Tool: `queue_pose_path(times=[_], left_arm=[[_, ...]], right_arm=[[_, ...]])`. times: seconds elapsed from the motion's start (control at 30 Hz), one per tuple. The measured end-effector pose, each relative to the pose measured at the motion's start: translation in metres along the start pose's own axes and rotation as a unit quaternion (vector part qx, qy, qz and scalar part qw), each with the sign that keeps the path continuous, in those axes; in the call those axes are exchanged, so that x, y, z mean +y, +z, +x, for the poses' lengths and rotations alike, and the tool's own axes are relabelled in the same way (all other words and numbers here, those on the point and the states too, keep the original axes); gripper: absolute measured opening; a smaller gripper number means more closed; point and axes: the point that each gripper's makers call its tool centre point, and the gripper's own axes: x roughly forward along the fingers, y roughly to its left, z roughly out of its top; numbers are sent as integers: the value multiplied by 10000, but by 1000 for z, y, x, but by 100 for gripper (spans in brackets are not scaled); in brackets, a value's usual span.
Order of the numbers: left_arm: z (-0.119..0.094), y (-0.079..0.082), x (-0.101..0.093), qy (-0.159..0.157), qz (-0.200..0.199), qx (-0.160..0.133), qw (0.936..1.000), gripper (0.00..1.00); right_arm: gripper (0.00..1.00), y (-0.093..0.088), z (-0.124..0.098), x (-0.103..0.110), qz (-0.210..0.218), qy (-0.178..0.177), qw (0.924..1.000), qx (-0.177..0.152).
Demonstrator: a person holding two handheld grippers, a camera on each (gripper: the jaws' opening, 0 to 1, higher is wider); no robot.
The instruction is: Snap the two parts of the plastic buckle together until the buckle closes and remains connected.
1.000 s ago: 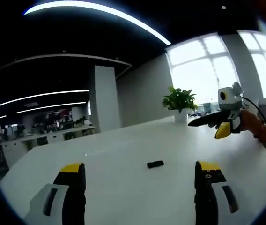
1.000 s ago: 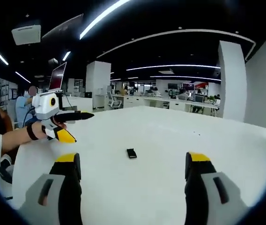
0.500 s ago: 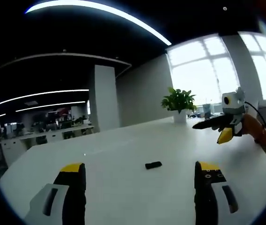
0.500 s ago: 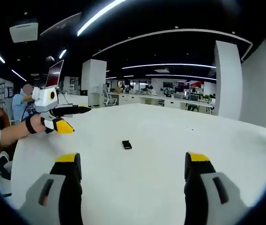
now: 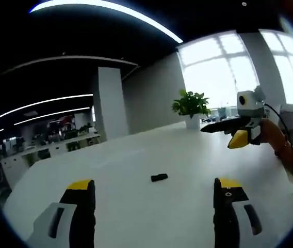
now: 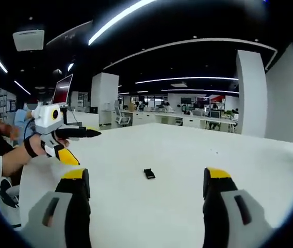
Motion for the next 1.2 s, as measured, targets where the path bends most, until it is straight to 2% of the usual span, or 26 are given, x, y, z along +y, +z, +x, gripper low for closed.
queue_pose_path(times=[0.07,0.13,0.17,0.2,0.37,0.57,0.67,0.83,1.2], left_arm=[[-7,-1,-2,49,-154,-7,9999,95],[-9,-6,-2,94,-167,117,9997,94],[-12,-14,-1,203,-113,337,9992,93],[-14,-14,-1,280,-125,337,9990,93],[-21,-2,-9,202,-150,-72,9997,94],[-23,14,-17,138,-88,-219,9996,93],[-23,20,-19,103,-65,-354,9993,93],[-23,14,-20,124,-46,-271,9995,93],[-25,7,-22,109,-61,-258,9996,92]], right_arm=[[91,-4,-1,2,-84,-6,9999,64],[90,-7,-3,3,-91,-26,9999,125],[90,-9,-4,4,-103,-10,9999,132],[90,-10,-5,5,-118,0,9998,139],[90,-15,-7,5,-121,-50,9998,169],[89,-14,-6,6,-290,-67,9994,154],[90,-17,-4,8,-405,-76,9988,281],[90,-16,-2,12,-319,72,9992,211],[90,-18,-3,11,-288,24,9993,244]])
